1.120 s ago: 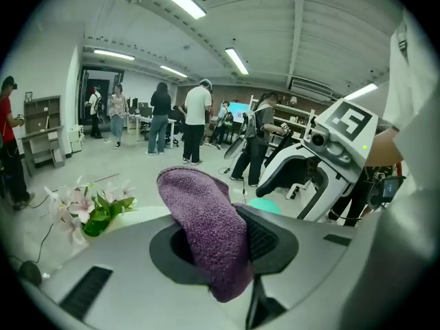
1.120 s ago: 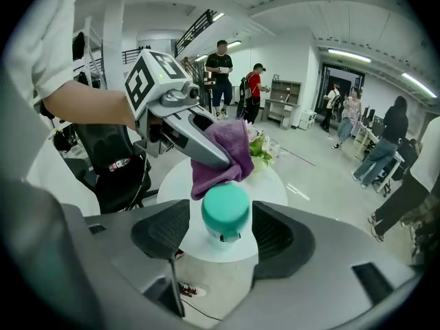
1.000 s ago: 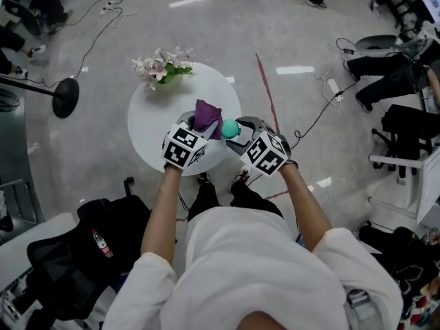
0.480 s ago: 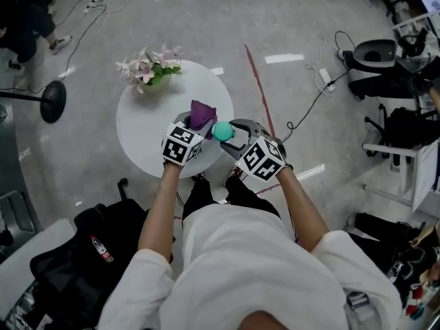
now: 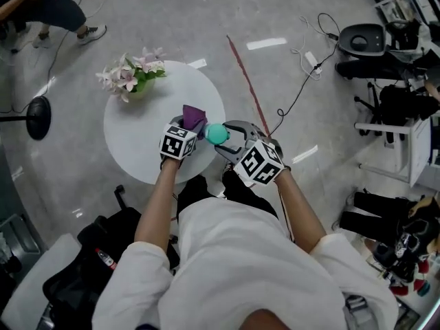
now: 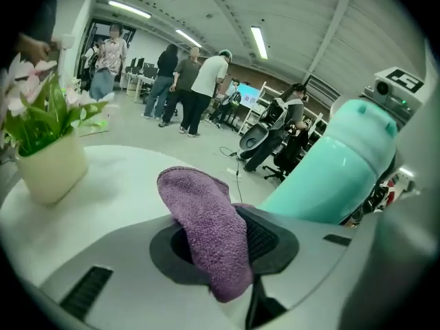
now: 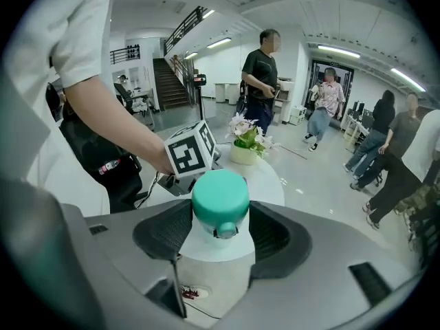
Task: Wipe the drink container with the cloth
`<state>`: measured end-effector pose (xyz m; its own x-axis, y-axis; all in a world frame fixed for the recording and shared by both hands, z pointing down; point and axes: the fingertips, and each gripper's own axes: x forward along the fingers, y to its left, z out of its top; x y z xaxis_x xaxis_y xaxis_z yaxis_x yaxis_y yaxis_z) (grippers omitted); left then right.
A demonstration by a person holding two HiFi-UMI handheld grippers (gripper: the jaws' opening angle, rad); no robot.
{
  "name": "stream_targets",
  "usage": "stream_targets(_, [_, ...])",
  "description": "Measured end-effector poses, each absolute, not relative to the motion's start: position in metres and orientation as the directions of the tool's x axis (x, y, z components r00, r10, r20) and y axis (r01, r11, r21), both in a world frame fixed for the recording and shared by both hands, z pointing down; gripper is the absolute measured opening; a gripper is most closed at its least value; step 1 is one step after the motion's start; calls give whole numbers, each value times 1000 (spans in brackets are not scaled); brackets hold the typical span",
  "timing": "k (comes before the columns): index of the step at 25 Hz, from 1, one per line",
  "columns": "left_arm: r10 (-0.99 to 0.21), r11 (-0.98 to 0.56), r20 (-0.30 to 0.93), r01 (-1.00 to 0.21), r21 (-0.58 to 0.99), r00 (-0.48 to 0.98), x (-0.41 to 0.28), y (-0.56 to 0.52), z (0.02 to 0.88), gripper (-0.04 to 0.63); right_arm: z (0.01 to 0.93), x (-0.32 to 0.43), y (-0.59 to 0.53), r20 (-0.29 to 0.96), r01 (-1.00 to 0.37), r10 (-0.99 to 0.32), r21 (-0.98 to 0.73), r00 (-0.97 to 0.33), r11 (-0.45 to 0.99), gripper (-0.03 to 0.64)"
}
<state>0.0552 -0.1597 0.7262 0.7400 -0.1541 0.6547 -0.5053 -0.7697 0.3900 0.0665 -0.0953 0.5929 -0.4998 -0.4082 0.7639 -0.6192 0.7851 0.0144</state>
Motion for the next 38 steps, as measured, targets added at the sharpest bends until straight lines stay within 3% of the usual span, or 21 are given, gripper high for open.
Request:
stream_targets(12, [-98, -720, 703, -538, 439, 704, 48, -152, 773, 123, 596, 67, -95, 764, -656, -435, 20, -477, 754, 276])
stream_targets(20, [-279, -601, 672, -670, 436, 686, 14, -149, 728, 123, 588, 73, -91, 734, -563, -378, -7, -564, 826, 296])
stream_targets(24, [-402, -512, 643, -742, 432, 652, -10, -139, 692, 123, 577, 79, -88, 705, -411, -295, 6, -645, 912, 316])
stream_targets(28, [-513, -436, 613, -797, 417, 601, -27, -123, 655, 123, 569, 80, -83, 697, -143, -100, -3, -710, 990, 319])
stream_targets(32, [-577, -401, 588, -824, 400, 566, -27, -97, 625, 123, 568, 84, -83, 745, 102, 54, 20, -664, 995, 337])
stream_targets(38, [-661, -317, 565, -867, 385, 493, -42, -66, 601, 123, 583, 73, -85, 789, 294, 187, -8, -586, 956, 342])
